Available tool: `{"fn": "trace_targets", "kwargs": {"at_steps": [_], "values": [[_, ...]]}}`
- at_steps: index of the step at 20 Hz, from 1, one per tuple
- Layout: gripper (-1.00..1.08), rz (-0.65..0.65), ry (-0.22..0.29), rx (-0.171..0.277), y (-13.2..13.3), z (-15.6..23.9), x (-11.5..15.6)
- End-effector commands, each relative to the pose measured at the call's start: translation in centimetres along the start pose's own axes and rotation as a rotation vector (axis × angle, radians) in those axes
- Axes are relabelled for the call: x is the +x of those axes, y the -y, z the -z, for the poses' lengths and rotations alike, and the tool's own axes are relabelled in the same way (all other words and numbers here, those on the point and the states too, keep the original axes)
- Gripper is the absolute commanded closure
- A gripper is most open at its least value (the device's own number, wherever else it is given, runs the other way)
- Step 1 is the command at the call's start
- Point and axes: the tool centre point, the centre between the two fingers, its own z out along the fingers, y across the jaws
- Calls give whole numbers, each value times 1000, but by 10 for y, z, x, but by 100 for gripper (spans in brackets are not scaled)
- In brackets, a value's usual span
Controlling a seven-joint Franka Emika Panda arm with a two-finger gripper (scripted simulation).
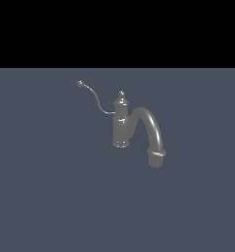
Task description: Turn on the faucet by rotating a designated handle.
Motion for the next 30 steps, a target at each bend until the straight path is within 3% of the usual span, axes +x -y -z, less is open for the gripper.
{"fn": "trace_targets", "kwargs": {"at_steps": [1, 15, 30], "values": [[108, -30, 0, -3, 2, -2, 8], [108, -305, -3, -29, 25, -31, 81], [108, -621, -13, -46, 60, -87, 160]]}}
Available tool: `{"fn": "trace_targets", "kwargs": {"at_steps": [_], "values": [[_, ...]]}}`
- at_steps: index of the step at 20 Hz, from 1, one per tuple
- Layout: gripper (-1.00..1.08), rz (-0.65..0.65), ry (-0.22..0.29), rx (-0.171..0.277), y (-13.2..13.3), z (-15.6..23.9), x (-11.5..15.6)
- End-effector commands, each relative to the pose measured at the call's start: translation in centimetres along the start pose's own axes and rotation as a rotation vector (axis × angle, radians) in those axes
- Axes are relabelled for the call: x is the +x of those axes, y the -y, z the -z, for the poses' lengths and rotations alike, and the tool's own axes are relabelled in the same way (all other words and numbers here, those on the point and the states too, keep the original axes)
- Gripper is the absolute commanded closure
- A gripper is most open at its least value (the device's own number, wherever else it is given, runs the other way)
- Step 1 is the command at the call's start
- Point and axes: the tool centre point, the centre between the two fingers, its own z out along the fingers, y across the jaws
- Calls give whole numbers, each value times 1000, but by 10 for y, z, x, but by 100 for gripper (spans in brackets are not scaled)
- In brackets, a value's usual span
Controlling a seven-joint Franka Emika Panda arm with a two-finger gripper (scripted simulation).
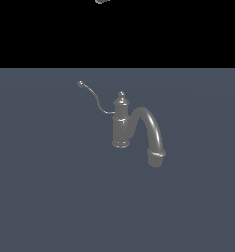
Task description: Turn on the faucet by rotating a designated handle.
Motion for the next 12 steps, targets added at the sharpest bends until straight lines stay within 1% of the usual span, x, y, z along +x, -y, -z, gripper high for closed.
{"fn": "trace_targets", "kwargs": {"at_steps": [1, 12], "values": [[108, -53, -1, -1, 13, -11, 6], [108, -282, -3, -4, 68, -65, 28]]}}
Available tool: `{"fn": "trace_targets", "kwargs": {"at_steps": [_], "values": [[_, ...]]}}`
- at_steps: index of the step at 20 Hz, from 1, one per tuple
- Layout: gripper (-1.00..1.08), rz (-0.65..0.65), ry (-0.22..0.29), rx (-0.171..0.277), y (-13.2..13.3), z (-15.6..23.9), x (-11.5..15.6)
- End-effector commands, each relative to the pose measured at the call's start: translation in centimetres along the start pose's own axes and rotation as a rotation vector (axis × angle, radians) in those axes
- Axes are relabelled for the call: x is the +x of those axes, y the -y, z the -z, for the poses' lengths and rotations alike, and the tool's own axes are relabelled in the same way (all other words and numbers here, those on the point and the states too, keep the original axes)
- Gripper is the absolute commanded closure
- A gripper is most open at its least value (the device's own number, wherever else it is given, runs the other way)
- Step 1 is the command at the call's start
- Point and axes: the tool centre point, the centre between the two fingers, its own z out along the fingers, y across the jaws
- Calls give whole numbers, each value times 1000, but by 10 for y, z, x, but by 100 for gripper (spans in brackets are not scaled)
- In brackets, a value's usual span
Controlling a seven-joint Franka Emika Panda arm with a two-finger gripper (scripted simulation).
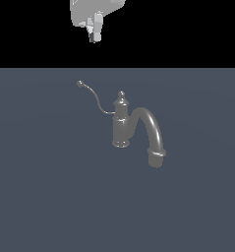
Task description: Turn on the faucet by rotating a designated handle.
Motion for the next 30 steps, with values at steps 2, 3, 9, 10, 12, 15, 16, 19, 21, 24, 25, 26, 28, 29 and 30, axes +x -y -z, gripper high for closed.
{"fn": "trace_targets", "kwargs": {"at_steps": [2, 3, 9, 10, 12, 15, 16, 19, 21, 24, 25, 26, 28, 29, 30], "values": [[108, -74, 1, 0, 18, -19, 1], [108, -95, 1, 0, 23, -25, 1], [108, -217, 4, 1, 52, -60, 0], [108, -236, 5, 1, 56, -66, 0], [108, -270, 6, 2, 63, -76, -1], [108, -312, 8, 2, 72, -89, -3], [108, -325, 9, 2, 75, -93, -3], [108, -355, 11, 2, 81, -102, -4], [108, -370, 12, 2, 84, -107, -5], [108, -384, 13, 2, 87, -112, -6], [108, -387, 13, 2, 87, -113, -6], [108, -388, 13, 2, 87, -113, -6], [108, -389, 13, 2, 88, -113, -6], [108, -389, 13, 2, 88, -113, -6], [108, -389, 13, 2, 88, -113, -6]]}}
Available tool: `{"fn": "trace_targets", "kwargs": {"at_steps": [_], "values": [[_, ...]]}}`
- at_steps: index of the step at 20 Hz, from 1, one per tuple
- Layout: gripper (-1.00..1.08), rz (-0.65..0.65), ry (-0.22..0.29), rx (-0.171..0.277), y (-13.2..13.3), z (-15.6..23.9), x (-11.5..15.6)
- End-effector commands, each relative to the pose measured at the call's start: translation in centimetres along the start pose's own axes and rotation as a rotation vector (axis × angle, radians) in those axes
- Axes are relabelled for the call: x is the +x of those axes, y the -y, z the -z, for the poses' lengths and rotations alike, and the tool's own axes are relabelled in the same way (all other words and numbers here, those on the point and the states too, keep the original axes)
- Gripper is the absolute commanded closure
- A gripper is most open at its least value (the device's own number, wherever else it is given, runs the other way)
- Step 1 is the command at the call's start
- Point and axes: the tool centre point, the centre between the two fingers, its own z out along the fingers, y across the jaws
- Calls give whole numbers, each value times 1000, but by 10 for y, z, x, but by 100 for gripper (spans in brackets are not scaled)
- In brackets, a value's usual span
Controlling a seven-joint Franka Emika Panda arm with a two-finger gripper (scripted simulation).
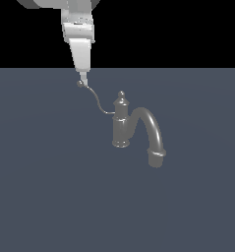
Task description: Turn on the faucet by rotating a designated handle.
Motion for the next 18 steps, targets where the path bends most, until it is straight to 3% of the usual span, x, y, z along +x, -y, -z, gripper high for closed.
{"fn": "trace_targets", "kwargs": {"at_steps": [1, 18], "values": [[108, 0, 0, 0, 0, 0, 0], [108, 0, 0, 0, -52, 0, 1]]}}
